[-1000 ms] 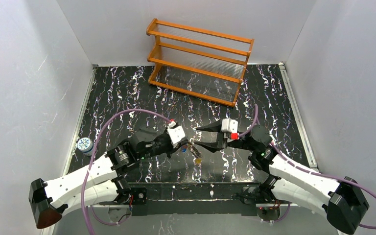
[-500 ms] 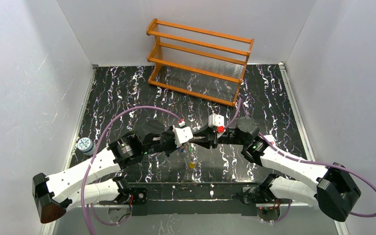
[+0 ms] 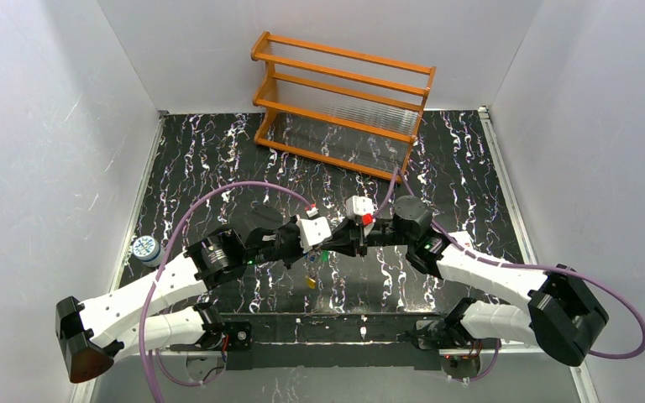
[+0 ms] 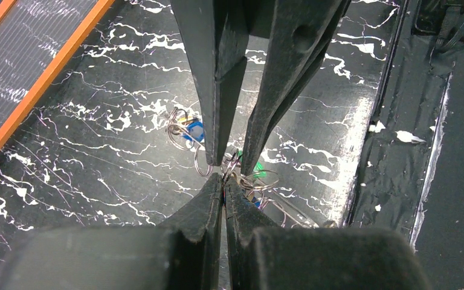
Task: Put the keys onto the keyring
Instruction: Adjust the key on the keyring.
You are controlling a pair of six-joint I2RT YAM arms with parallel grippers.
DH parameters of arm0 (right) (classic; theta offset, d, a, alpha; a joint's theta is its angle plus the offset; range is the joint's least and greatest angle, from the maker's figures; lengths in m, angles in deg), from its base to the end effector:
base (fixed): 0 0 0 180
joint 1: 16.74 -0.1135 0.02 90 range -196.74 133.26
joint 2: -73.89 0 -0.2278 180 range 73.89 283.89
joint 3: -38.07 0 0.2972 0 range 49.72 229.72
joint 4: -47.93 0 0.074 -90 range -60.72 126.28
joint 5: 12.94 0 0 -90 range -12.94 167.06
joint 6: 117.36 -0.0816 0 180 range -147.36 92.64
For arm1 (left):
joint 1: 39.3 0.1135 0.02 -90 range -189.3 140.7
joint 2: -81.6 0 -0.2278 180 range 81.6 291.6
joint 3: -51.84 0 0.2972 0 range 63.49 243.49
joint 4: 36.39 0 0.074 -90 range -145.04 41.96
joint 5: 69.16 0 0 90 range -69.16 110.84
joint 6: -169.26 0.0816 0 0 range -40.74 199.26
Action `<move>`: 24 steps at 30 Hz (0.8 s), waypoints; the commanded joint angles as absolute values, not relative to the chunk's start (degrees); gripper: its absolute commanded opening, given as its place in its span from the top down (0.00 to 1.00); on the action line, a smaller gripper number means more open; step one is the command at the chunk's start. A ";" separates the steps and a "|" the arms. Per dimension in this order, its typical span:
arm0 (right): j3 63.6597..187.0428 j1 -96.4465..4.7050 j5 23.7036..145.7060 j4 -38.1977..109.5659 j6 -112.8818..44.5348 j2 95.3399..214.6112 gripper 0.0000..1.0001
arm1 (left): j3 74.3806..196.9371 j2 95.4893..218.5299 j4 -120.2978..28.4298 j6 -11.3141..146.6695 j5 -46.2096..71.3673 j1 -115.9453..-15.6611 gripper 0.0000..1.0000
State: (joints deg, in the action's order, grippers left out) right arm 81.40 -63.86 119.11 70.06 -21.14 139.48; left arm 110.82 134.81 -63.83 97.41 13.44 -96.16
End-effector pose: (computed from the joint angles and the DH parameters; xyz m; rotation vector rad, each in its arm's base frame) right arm 0.1882 0.2830 0.2080 -1.2492 1.1386 1.1185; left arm 0.1679 -0.2764 0.2686 1.2791 1.5234 -0.5683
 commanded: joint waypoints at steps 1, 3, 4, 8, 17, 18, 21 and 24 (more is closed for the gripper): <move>84.09 -63.94 120.31 70.85 -20.80 140.37 0.75 | 112.17 134.16 -61.32 96.69 12.42 -96.17 1.00; 84.11 -63.94 120.29 70.74 -20.56 140.58 0.80 | 112.10 134.24 -61.18 96.47 12.25 -96.17 1.00; 84.16 -63.94 120.11 70.62 -20.47 140.71 0.85 | 112.01 134.25 -61.05 96.48 12.23 -96.17 1.00; 84.61 -63.94 119.11 69.44 -19.93 140.53 0.99 | 111.77 134.17 -60.81 96.02 12.29 -96.17 1.00; 82.18 -63.94 116.77 69.34 -17.22 135.57 0.99 | 108.53 130.30 -58.52 93.22 15.95 -96.18 0.80; 81.36 -63.94 117.03 70.20 -16.79 134.56 0.99 | 107.49 129.04 -57.47 92.59 16.72 -96.24 0.79; 77.65 -63.93 119.05 75.37 -15.45 131.56 0.99 | 103.48 123.94 -52.33 90.44 18.45 -96.17 0.73; 74.87 -63.90 120.04 78.74 -14.58 129.30 0.99 | 99.27 119.87 -47.53 89.46 17.13 -96.18 0.71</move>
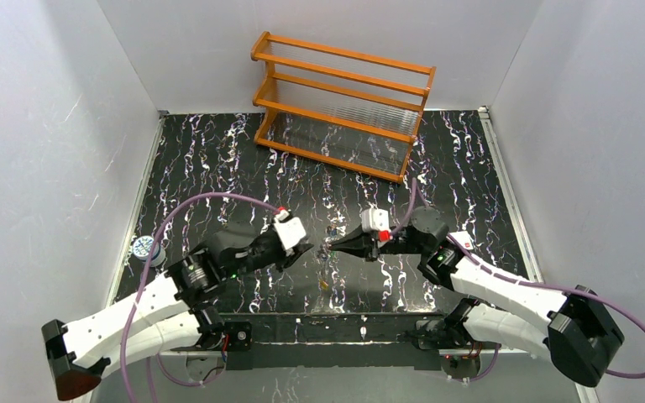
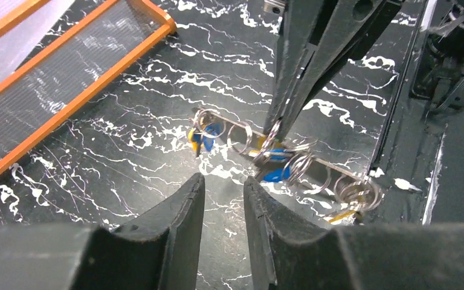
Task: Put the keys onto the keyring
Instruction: Adjust the key on the keyring.
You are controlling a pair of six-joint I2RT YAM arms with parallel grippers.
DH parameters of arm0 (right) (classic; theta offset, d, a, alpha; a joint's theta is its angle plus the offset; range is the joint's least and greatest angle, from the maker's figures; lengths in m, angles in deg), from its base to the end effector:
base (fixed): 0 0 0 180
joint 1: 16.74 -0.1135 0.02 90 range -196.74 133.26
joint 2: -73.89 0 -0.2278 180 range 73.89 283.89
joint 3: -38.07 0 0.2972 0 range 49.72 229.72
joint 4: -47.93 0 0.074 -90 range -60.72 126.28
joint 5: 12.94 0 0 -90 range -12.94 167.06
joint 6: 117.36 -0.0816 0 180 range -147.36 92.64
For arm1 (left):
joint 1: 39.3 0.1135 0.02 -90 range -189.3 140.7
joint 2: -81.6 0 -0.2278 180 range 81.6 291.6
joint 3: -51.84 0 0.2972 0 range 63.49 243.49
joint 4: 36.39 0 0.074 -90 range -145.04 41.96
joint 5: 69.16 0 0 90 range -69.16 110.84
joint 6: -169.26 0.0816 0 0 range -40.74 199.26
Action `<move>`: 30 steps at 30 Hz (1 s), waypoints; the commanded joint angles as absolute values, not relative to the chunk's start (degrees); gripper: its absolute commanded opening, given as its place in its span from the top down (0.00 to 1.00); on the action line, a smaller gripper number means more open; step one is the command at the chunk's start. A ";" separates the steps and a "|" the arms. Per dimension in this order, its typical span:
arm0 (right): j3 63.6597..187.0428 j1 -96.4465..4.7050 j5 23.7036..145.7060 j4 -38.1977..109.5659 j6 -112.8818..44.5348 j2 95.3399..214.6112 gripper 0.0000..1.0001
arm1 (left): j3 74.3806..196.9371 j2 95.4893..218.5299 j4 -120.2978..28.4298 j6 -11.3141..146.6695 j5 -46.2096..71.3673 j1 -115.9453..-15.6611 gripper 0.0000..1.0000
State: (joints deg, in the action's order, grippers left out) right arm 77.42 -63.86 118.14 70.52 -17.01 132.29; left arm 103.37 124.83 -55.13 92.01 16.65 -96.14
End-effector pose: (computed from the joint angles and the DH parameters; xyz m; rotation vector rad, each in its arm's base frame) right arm 0.1763 0.2686 0.2189 -1.2491 1.0309 1.0397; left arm 0.1596 -0.2552 0.2843 1.0683 1.4417 -0.6213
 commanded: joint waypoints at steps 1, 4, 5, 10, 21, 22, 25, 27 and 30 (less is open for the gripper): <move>74.52 -63.94 120.62 78.74 -14.00 128.81 0.99 | 98.13 118.64 -45.74 89.39 16.32 -96.21 0.70; 74.16 -63.94 122.26 78.16 -12.47 127.94 0.99 | 94.57 115.74 -40.51 88.88 12.36 -96.23 0.70; 74.07 -63.94 122.80 78.19 -12.12 127.71 0.99 | 93.50 115.12 -38.71 88.75 11.05 -96.19 0.69; 74.52 -63.94 125.52 78.38 -11.46 127.42 0.99 | 89.88 114.68 -31.33 88.24 4.37 -96.17 0.64; 75.51 -63.94 126.38 77.26 -11.63 127.65 0.99 | 90.20 119.43 -28.71 87.40 1.73 -96.17 0.71; 75.55 -63.94 126.26 77.13 -11.63 127.63 0.99 | 90.14 119.72 -28.63 87.37 1.71 -96.23 0.71; 75.72 -63.89 126.02 76.72 -11.55 127.43 0.99 | 89.91 120.05 -28.70 87.26 2.01 -96.17 0.76; 75.80 -63.93 126.02 76.55 -11.54 127.42 0.99 | 89.71 120.19 -28.91 87.11 2.26 -96.17 0.83; 75.91 -63.90 126.02 76.06 -11.37 127.12 0.99 | 89.72 120.58 -29.67 87.00 2.33 -96.18 0.94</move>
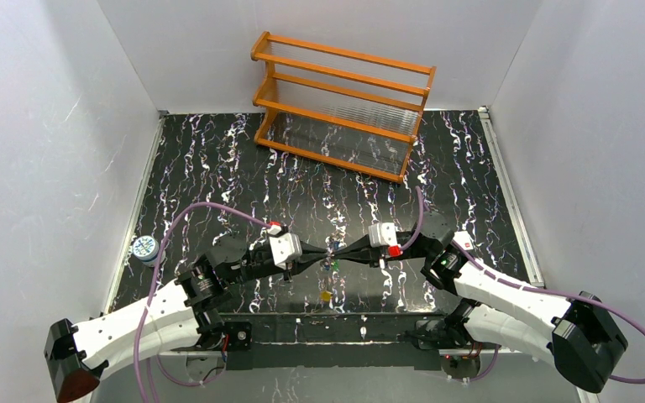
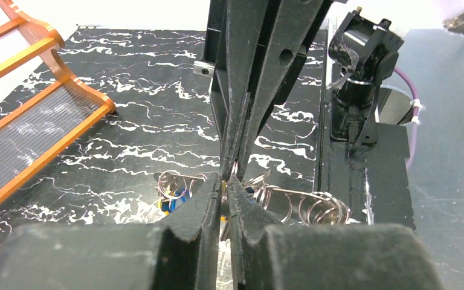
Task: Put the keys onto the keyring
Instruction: Adjust the key on the keyring.
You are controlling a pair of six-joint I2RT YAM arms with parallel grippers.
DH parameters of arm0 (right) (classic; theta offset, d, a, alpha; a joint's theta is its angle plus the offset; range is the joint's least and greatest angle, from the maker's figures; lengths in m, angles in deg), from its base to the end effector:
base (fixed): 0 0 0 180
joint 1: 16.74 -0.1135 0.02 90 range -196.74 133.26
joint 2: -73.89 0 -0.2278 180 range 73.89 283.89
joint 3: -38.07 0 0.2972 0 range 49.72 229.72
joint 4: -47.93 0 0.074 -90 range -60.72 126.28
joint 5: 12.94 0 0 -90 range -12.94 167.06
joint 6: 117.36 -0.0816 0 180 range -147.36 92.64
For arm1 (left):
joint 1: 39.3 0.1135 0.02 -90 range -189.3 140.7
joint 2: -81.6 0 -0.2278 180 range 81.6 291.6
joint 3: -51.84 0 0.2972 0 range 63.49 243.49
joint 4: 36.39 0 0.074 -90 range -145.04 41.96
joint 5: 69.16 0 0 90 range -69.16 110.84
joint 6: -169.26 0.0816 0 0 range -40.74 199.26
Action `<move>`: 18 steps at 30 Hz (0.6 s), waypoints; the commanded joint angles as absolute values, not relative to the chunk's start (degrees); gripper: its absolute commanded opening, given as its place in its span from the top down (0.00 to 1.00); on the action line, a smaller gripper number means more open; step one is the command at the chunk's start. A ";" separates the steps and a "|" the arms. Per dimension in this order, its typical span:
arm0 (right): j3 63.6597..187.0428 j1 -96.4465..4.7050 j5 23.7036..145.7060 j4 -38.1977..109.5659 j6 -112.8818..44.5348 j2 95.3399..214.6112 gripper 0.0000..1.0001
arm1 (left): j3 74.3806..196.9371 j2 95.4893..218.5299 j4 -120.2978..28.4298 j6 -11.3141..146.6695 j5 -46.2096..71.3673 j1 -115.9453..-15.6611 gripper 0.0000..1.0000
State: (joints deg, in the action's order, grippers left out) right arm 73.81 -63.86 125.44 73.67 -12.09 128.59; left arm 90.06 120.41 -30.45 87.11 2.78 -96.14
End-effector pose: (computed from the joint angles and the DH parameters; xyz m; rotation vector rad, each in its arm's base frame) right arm 0.1572 0.2590 0.2180 -1.3453 0.8398 1.0485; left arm 0.1378 -0.2571 0.2673 1.0432 1.1488 -0.9170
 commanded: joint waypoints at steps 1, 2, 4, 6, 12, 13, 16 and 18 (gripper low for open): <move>75.99 -63.94 125.89 75.94 -11.30 127.03 0.99 | 89.81 120.76 -30.12 86.99 2.28 -96.25 0.96; 76.00 -63.94 125.82 75.94 -11.28 126.92 0.99 | 89.83 121.02 -30.37 86.91 2.16 -96.20 0.96; 76.00 -63.94 125.57 75.92 -11.32 126.78 0.99 | 89.90 121.38 -30.65 86.62 1.87 -96.26 0.96; 75.93 -63.94 125.56 75.92 -11.36 126.74 0.99 | 89.94 121.61 -30.72 86.40 1.13 -96.17 0.98; 75.99 -63.94 125.34 75.92 -11.58 126.50 0.99 | 89.98 121.92 -32.83 86.20 1.67 -96.18 1.00; 75.95 -63.93 125.32 75.96 -11.62 126.42 0.99 | 89.87 121.88 -33.23 86.34 2.02 -96.18 1.00; 75.95 -63.94 125.32 76.21 -11.92 126.28 0.99 | 89.49 121.77 -34.56 86.55 2.98 -96.17 1.00; 75.99 -63.94 125.36 76.57 -12.20 126.20 0.99 | 89.14 121.63 -35.03 86.72 3.46 -96.22 1.00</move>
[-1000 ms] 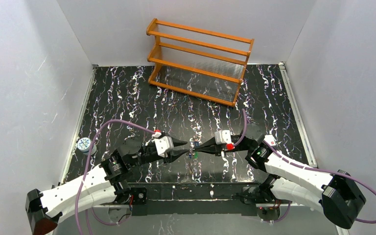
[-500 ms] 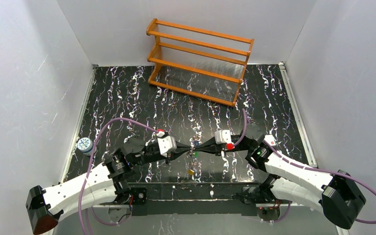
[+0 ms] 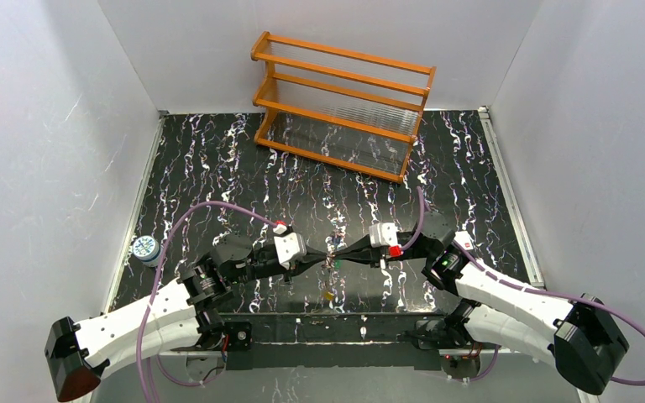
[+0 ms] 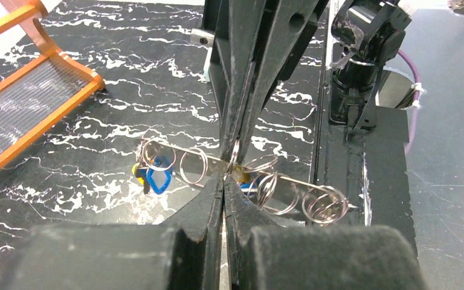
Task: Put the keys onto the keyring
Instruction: Adjust the key on the keyring.
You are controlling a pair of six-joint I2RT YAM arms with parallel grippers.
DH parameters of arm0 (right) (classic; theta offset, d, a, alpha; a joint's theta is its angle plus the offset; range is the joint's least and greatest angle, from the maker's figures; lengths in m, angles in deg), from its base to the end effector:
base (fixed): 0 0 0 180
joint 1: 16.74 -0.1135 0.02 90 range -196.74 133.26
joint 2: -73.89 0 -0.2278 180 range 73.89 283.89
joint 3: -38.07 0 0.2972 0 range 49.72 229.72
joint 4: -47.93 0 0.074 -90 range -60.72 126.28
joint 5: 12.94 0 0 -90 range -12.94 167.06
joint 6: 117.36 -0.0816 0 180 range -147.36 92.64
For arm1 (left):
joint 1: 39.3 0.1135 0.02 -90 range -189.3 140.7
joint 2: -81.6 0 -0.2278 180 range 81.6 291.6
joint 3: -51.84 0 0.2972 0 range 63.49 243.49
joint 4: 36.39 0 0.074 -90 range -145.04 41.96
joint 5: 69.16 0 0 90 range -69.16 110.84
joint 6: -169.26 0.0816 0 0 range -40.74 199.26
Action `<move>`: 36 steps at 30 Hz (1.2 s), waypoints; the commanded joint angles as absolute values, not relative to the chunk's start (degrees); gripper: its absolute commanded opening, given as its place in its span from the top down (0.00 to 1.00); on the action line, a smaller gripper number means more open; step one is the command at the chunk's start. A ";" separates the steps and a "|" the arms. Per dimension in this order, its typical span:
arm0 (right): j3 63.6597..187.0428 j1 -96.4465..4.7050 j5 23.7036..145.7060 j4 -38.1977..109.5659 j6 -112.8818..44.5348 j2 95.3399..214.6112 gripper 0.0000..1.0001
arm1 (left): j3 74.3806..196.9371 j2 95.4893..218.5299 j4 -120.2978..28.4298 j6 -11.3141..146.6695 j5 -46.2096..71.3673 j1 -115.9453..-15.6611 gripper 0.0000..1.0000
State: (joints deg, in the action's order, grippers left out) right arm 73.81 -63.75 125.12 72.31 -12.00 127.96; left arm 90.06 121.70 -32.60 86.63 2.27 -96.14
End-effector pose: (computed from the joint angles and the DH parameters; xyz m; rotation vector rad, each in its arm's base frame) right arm 0.1576 0.2581 0.2180 -1.3453 0.8554 1.0457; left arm 0.1391 -0.2604 0.2555 1.0743 1.2058 -0.9253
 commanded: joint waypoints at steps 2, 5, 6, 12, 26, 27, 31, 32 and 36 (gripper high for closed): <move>76.00 -63.94 125.48 76.98 -12.56 126.20 0.99 | 88.69 121.54 -35.12 86.73 3.93 -96.21 1.00; 76.08 -63.94 125.85 77.59 -13.21 126.19 0.99 | 88.28 121.80 -34.90 86.70 4.30 -96.21 1.00; 76.08 -63.94 125.95 77.85 -13.41 126.31 0.99 | 88.20 122.02 -34.75 86.60 4.26 -96.22 1.00; 75.81 -63.92 126.11 78.46 -13.74 126.55 0.99 | 89.11 121.74 -34.33 86.40 4.66 -96.17 0.97; 75.98 -63.93 127.03 78.86 -13.95 126.91 0.99 | 89.79 113.70 -32.24 86.97 8.65 -96.17 0.70; 75.99 -63.93 127.18 78.87 -13.98 126.97 0.99 | 90.23 114.15 -32.22 87.05 8.77 -96.17 0.70; 76.08 -63.94 127.88 78.74 -14.09 127.65 0.99 | 92.62 117.11 -32.67 87.71 8.39 -96.19 0.70; 76.04 -63.92 128.04 78.73 -14.09 127.75 0.99 | 93.19 118.07 -32.88 87.85 8.13 -96.23 0.70; 76.16 -63.94 128.45 77.75 -13.84 128.44 0.99 | 94.99 120.64 -32.96 88.27 7.06 -96.21 0.71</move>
